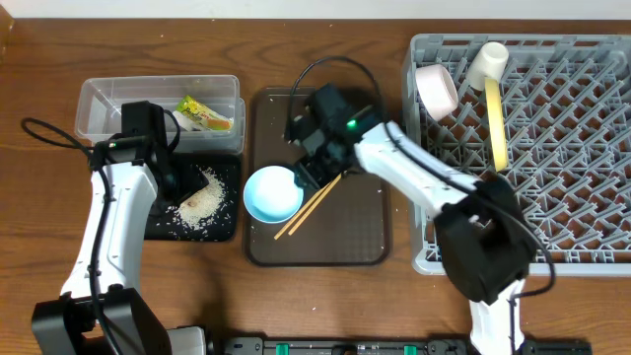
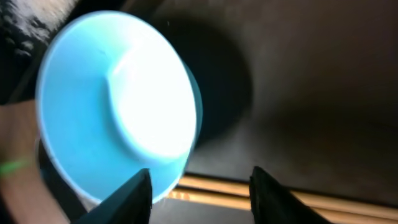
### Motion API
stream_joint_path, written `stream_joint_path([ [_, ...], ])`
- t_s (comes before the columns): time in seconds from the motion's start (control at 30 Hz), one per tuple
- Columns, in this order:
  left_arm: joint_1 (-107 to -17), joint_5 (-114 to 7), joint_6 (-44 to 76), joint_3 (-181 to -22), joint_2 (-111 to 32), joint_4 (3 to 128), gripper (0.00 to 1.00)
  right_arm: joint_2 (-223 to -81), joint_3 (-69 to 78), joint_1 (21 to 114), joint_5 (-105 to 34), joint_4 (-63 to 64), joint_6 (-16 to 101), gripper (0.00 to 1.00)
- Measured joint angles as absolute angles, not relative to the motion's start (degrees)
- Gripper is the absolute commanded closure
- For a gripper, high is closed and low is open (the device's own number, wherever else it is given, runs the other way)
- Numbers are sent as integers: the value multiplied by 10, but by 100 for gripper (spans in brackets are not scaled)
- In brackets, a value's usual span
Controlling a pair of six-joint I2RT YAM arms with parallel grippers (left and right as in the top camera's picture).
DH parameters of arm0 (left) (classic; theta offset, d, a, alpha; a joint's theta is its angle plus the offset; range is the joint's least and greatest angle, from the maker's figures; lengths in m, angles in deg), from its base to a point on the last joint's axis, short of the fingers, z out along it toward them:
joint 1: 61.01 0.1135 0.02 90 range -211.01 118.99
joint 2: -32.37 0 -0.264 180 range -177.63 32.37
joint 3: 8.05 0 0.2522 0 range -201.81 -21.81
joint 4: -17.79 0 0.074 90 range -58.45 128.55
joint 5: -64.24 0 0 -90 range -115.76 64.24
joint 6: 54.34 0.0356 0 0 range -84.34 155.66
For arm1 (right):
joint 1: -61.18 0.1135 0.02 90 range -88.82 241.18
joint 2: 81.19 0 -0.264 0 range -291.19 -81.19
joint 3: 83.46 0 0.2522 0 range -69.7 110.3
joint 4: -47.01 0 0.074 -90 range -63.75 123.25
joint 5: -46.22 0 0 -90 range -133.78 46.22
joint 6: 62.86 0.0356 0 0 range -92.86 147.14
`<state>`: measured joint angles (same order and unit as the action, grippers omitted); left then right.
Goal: Sort waste into correct bins and load items into the dishwasher rack
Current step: 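Move the right gripper to the light-blue bowl and grasp its rim, then carry the light-blue bowl with the right gripper and place it in the rack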
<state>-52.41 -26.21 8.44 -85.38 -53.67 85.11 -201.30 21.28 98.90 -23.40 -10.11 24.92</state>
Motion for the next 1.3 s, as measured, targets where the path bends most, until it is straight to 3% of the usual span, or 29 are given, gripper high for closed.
stream_joint_path([
  [0.07, -524, -262, 84, -854, -537, 851, 25, -2025, 213, 998, -248, -91, 264, 70],
  [0.23, -524, -262, 84, -854, -537, 851, 25, -2046, 212, 1013, -268, -72, 288, 98],
  [0.67, -524, -262, 84, -854, -536, 851, 25, -1987, 213, 991, -383, -98, 292, 99],
  [0.97, -524, -262, 84, -854, -537, 850, 24, -1823, 223, 947, -597, -177, 279, 99],
  [1.3, -524, -262, 84, -854, -537, 848, 24, -1810, 223, 923, -893, -261, 277, 99],
])
